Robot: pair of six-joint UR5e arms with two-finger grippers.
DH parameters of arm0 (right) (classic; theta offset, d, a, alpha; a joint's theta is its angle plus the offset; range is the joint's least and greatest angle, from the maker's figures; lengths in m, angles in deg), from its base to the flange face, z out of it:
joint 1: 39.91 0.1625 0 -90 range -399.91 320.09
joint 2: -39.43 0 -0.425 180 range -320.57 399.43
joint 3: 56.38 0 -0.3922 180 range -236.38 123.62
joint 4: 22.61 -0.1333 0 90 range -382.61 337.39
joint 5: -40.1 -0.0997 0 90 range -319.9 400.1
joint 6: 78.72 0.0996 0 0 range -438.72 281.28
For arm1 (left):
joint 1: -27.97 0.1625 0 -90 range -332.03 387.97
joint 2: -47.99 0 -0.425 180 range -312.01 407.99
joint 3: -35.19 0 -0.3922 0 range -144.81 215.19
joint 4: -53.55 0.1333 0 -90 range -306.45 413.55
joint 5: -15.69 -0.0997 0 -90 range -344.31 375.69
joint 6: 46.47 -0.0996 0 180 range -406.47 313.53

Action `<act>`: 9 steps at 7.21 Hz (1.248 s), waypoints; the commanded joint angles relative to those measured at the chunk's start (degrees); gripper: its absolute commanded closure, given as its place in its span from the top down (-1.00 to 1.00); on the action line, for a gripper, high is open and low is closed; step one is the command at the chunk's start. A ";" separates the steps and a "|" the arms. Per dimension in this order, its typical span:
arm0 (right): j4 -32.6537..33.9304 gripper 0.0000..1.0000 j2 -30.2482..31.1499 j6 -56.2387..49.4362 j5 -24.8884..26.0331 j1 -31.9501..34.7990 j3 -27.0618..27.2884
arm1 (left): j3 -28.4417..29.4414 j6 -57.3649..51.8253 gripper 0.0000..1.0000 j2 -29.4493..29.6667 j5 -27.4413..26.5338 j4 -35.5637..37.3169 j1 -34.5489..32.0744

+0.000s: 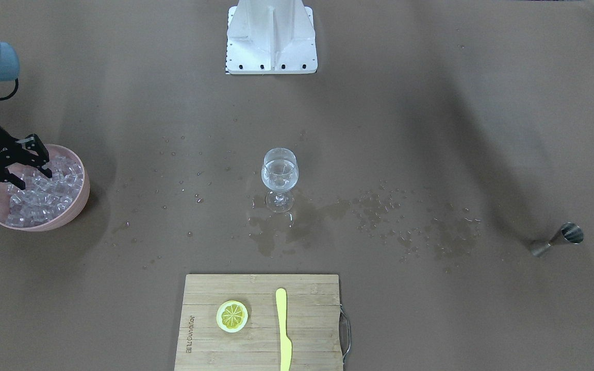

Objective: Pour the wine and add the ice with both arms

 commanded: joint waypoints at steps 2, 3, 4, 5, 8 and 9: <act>0.09 -0.99 -0.73 0.00 -0.32 -0.24 -0.60 | -0.02 -0.33 0.97 0.01 0.07 0.00 0.00; 0.17 -1.00 -0.82 -0.09 -0.67 -0.24 -0.69 | -0.02 -0.33 0.97 0.01 0.07 0.00 0.00; 0.18 -1.00 -0.73 -0.09 -0.85 -0.24 -0.60 | 0.07 -0.33 0.97 0.01 0.07 0.00 0.00; 0.78 -1.00 -1.43 0.00 -1.12 0.63 0.01 | 0.07 -0.33 0.97 -0.08 0.07 0.00 0.00; 26.73 -1.00 -14.48 4.44 -1.38 1.26 12.98 | -0.28 -0.16 0.97 -0.17 0.07 -0.09 -0.09; 29.42 -1.00 -20.88 13.97 -0.69 -2.93 13.63 | 0.06 0.02 0.97 -0.17 0.07 -0.52 -0.09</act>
